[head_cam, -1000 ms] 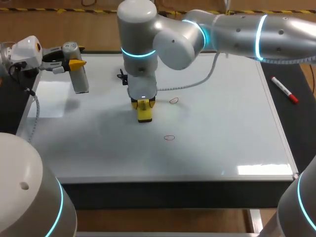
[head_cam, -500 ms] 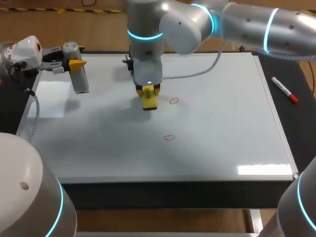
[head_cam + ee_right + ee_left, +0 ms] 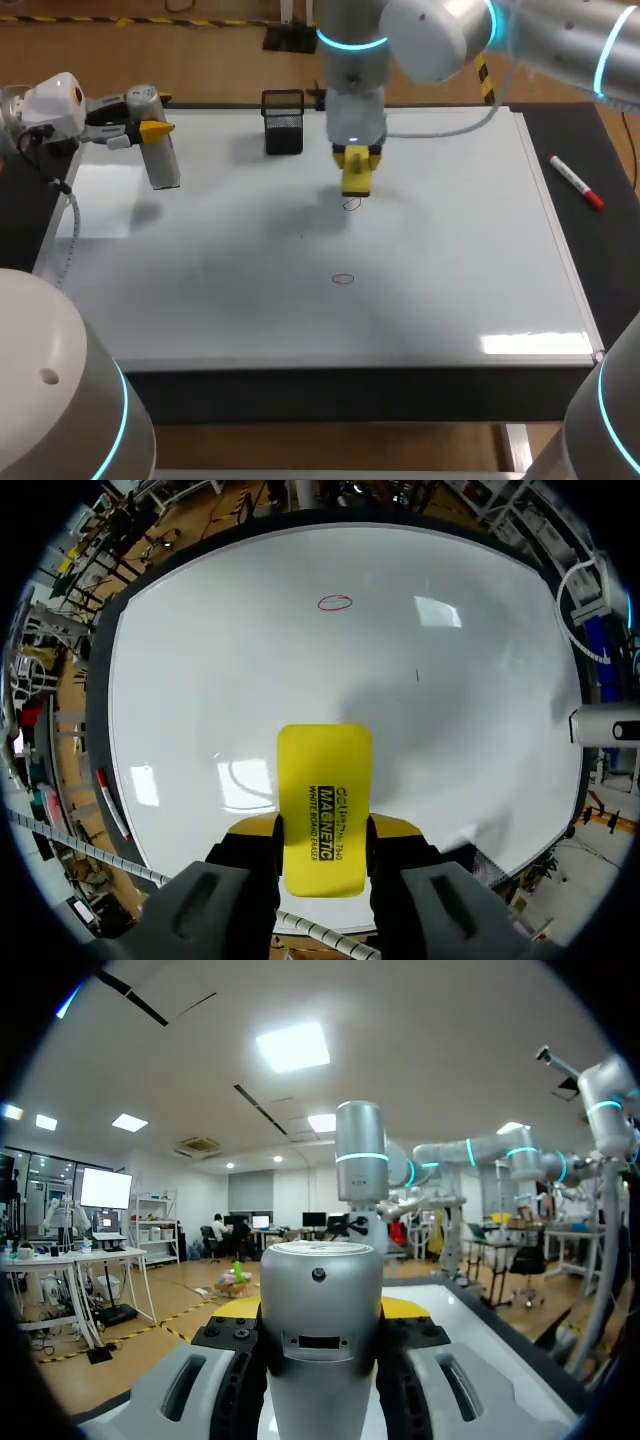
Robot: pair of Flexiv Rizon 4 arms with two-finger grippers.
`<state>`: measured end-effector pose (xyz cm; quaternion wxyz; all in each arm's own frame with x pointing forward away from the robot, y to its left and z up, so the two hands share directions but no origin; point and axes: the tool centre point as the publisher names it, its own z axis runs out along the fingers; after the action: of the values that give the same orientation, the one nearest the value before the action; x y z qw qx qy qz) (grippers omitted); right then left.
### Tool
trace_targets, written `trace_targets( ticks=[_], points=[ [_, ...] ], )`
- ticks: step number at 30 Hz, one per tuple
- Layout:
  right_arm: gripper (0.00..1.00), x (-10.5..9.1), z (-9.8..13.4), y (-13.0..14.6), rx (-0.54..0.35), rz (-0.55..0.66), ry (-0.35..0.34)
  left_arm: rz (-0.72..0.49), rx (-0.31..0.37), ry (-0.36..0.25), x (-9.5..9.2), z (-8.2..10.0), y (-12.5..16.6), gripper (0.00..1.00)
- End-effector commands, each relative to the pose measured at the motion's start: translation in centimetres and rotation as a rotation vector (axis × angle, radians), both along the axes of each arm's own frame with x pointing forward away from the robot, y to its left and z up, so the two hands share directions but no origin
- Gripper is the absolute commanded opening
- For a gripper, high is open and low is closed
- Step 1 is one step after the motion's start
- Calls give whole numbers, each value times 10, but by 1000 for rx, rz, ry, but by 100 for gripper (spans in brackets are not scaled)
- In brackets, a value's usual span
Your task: Pick up the inspection probe, press it on each red-marked spot on the whiteboard one by one, put down the probe, pick up the eraser, and wipe off all the red marks.
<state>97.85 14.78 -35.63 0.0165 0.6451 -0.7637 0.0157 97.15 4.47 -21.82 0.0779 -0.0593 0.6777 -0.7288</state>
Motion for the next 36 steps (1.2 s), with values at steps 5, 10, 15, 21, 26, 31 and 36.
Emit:
trace_targets(
  ticks=[5,10,15,21,26,31,36],
  points=[
    [0,0,5,-81,18,-97,3,2,0,-1,-1,1,0,0],
    [0,1,-3,-116,18,-168,24,2,0,-1,-1,1,0,0],
    [0,4,-11,-150,15,-242,49,2,0,-1,-1,1,0,0],
    [0,3,-12,-181,8,-293,60,2,0,-1,-1,1,0,0],
    [0,3,-14,-198,2,-323,62,2,0,-1,-1,1,0,0],
    [0,3,-21,-207,3,-342,66,2,0,-1,-1,1,0,0],
    [0,3,-23,-211,1,-371,55,2,0,-1,-1,1,0,0]
  ],
)
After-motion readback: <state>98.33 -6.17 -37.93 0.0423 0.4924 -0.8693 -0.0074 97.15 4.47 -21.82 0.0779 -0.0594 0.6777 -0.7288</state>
